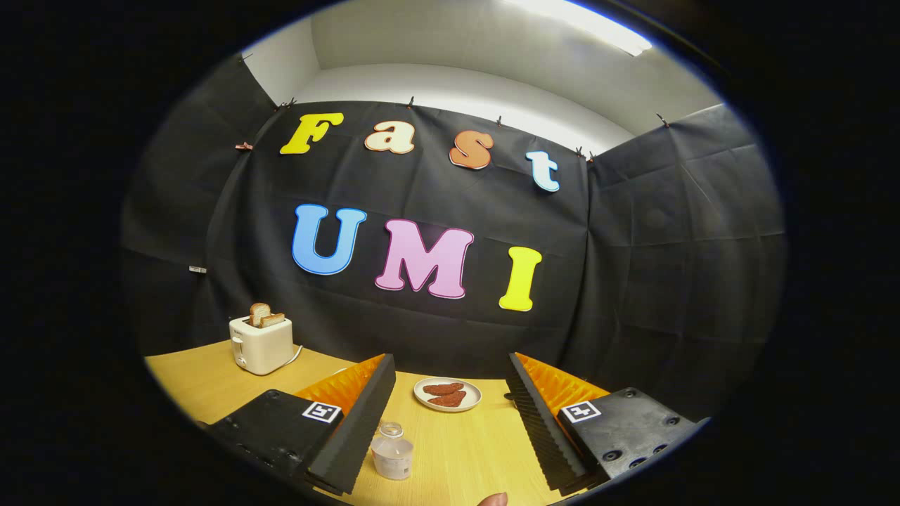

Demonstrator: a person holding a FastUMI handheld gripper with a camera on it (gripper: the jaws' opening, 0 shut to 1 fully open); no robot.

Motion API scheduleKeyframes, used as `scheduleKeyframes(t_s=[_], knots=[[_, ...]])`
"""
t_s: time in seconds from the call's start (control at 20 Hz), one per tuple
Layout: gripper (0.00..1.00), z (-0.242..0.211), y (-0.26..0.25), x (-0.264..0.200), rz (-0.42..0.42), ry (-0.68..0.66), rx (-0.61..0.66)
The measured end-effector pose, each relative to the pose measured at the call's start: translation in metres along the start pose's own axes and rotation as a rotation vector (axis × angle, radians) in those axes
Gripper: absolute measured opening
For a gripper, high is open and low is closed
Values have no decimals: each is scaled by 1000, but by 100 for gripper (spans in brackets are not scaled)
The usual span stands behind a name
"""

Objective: Take the bottle from table, then pour the juice into the cup, finally place the bottle on the coaster

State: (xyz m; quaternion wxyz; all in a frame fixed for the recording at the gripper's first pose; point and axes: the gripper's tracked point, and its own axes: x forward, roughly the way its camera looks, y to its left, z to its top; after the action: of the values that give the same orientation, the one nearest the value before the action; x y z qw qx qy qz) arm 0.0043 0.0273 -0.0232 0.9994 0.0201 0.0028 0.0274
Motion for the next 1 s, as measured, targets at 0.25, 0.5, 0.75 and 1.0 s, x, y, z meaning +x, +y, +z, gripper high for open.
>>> scheduleKeyframes(t_s=[0.25,0.5,0.75,1.0], knots=[[97,-35,23,4,57,11,24],[97,-92,54,9,108,53,96],[97,-155,63,23,93,95,111],[97,-198,74,34,89,126,106]])
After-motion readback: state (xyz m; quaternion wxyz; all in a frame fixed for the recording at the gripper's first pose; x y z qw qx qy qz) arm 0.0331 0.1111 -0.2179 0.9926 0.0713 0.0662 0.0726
